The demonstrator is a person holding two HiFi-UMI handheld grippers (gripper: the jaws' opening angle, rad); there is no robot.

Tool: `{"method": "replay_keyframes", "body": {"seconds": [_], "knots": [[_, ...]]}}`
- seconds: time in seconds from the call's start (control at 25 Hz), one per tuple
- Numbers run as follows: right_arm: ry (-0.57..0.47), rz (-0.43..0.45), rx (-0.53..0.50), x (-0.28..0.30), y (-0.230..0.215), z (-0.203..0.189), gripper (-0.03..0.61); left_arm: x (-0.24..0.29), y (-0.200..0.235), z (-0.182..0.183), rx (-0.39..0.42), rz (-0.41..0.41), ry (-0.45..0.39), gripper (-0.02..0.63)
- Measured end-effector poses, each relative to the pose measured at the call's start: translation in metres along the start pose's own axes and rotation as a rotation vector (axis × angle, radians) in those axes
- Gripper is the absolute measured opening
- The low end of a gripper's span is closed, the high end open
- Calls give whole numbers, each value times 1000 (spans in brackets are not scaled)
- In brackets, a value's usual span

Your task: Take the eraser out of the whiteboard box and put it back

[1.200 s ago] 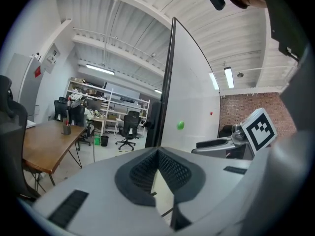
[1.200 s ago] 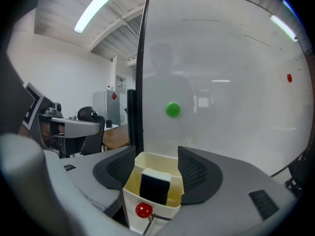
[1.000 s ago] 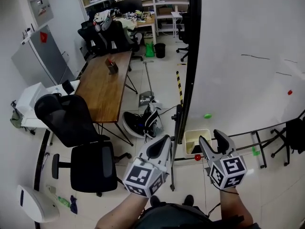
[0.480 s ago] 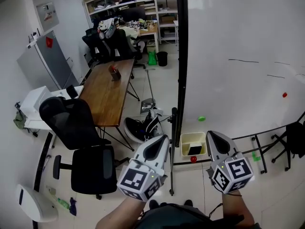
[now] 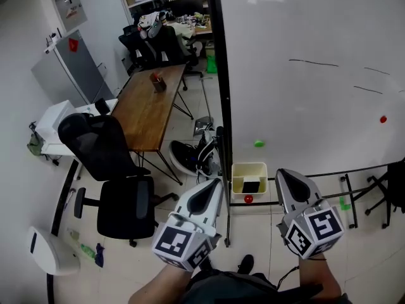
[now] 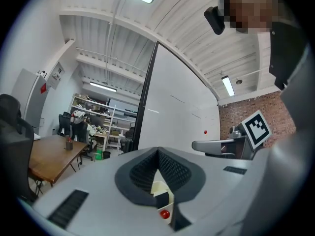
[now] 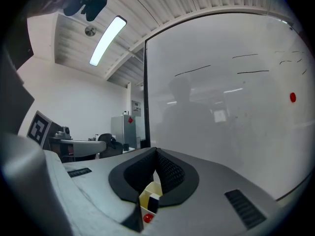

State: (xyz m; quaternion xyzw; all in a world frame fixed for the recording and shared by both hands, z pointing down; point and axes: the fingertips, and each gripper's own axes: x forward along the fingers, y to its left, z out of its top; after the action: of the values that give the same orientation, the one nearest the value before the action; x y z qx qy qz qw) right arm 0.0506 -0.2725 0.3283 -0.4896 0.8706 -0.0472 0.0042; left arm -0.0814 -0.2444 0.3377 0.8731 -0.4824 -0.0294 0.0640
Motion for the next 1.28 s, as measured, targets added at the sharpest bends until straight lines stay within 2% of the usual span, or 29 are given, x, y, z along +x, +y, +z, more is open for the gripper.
{"method": "replay_keyframes", "body": {"seconds": [0.28,0.44,0.64,0.84,0.96,1.12,1.28], "knots": [[-3,46,18,-25,11,-5,15,-31,-25,-8,-2,32,21,28],[-9,9,-72,-44,38,5,15,-65,-30,1,1,10,-29,28],[12,-18,-56,-66,85,3,15,-115,-19,-3,-7,-26,-23,28],[33,-65,-60,-101,107,2,15,-147,-28,-9,-44,-56,-25,28],[13,-82,-58,-148,96,9,15,-158,-68,-9,-45,-67,-36,28],[-28,-88,-47,-199,70,25,15,-157,-122,2,-7,-70,-49,28],[-42,-62,-38,-264,28,33,15,-145,-201,10,7,-54,-71,28]]}}
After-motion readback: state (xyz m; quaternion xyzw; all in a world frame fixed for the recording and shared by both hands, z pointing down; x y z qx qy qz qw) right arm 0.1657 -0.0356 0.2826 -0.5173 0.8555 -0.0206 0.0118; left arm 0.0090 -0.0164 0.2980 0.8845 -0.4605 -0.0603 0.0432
